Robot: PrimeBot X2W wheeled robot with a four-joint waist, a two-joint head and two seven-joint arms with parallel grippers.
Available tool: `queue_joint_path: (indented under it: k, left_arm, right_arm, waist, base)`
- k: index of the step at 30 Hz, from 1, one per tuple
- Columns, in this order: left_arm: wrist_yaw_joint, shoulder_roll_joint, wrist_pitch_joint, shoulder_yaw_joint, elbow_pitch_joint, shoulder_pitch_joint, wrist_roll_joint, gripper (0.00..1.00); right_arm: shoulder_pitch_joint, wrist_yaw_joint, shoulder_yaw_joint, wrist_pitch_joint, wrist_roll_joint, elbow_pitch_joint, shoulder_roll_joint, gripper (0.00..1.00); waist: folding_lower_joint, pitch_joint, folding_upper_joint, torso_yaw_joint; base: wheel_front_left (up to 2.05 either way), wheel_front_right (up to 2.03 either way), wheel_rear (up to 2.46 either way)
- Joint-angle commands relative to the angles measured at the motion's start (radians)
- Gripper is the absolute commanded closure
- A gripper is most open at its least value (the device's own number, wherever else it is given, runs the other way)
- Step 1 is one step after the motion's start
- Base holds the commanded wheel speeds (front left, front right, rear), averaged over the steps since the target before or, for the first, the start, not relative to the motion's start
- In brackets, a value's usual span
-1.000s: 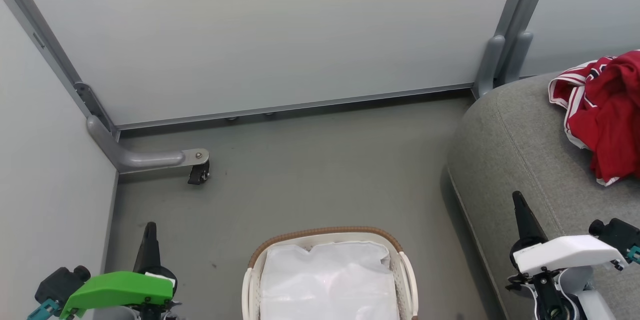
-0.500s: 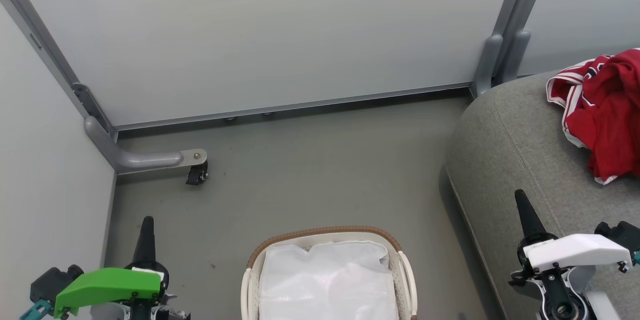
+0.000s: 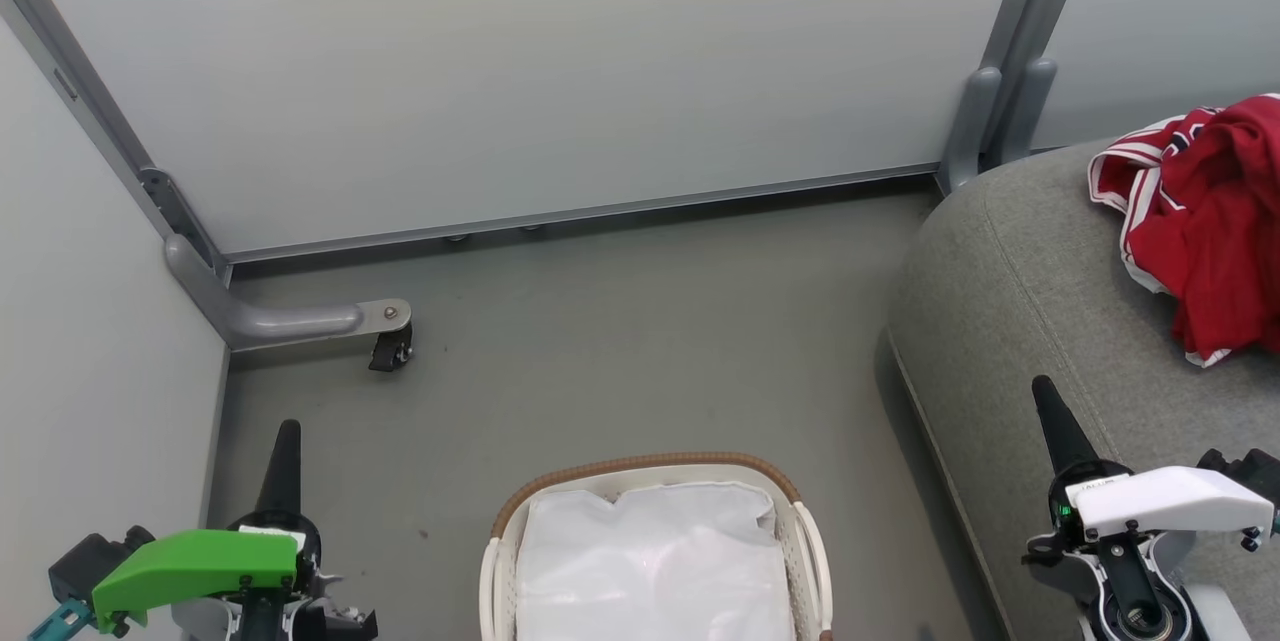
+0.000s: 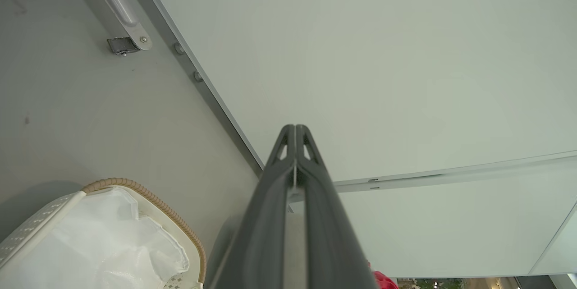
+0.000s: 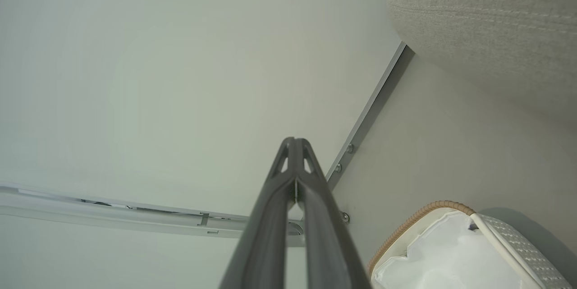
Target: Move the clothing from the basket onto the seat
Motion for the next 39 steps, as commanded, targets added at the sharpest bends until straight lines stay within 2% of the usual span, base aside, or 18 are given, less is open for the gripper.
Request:
queue_joint_path:
  k: [1, 39]
  left_arm:
    - [-0.005, 0.004, 0.006, 0.008, -0.009, -0.025, -0.024, 1.0]
    - [-0.027, 0.005, 0.081, 0.05, -0.025, -0.046, -0.277, 1.0]
  right_arm:
    - [0.002, 0.0, -0.005, 0.006, 0.026, -0.011, -0.006, 1.0]
    - [0.009, -0.001, -0.027, 0.081, 0.324, -0.031, -0.009, 1.0]
  waist:
    - [0.0, 0.0, 0.0, 0.0]
    - [0.0, 0.003, 0.0, -0.015]
  base:
    - [0.0, 0.0, 0.0]
    - [0.0, 0.0, 0.0]
